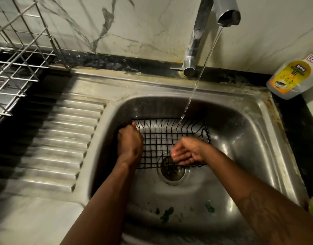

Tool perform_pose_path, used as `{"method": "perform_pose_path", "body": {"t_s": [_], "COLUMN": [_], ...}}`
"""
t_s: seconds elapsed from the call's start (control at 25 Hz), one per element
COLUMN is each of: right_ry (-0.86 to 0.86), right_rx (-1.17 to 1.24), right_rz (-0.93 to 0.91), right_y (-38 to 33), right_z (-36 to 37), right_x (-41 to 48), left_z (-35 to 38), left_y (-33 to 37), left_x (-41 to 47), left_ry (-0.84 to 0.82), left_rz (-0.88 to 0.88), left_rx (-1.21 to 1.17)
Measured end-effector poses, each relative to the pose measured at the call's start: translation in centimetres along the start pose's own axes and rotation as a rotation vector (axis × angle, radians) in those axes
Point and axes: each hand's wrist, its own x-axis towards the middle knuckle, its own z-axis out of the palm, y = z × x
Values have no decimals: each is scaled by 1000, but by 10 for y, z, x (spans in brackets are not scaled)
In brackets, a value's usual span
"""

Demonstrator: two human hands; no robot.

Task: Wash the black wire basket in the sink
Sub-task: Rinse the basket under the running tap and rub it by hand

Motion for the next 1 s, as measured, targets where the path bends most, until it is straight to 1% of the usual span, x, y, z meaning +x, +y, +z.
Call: {"method": "perform_pose_path", "body": {"t_s": [0.08, 0.12, 0.2, 0.28, 0.36, 0.44, 0.52, 0.6, 0.72, 0.76, 0.8, 0.92, 1.0], "right_ry": [128, 200, 321, 381, 304, 159, 91, 69, 152, 160, 130, -94, -149], "right_rx": [306, 403, 506, 488, 390, 277, 186, 217, 451, 486, 468, 247, 96], "right_rz": [-117, -158, -181, -187, -195, -205, -194, -203, -254, -255, -240, -126, -78], "right_y": [-6, -9, -15, -17, -13, -6, 1, -3, -19, -22, -19, -5, -9], "right_z": [3, 9, 22, 28, 20, 4, -3, -1, 2, 6, 13, 43, 45], "right_x": [4, 8, 14, 21, 19, 12, 6, 11, 25, 28, 29, 18, 17], "left_z": [0, -1, -2, -1, -4, -5, -6, -2, 2, 4, 4, 1, 1], "left_y": [1, 2, 2, 2, 5, 9, 11, 9, 10, 10, 10, 13, 15], "left_x": [-1, -2, -3, -2, -3, -5, -6, -4, -4, -2, 0, 0, -2], "left_ry": [3, 10, -6, -15, -8, 26, 46, 48, 62, 73, 67, 44, 31], "left_rz": [-5, -8, -16, -29, -37, -12, -5, -5, -41, -48, -48, -33, -30], "left_rx": [7, 0, -23, -28, -35, -42, -55, -81, -170, -182, -185, -155, -159]}}
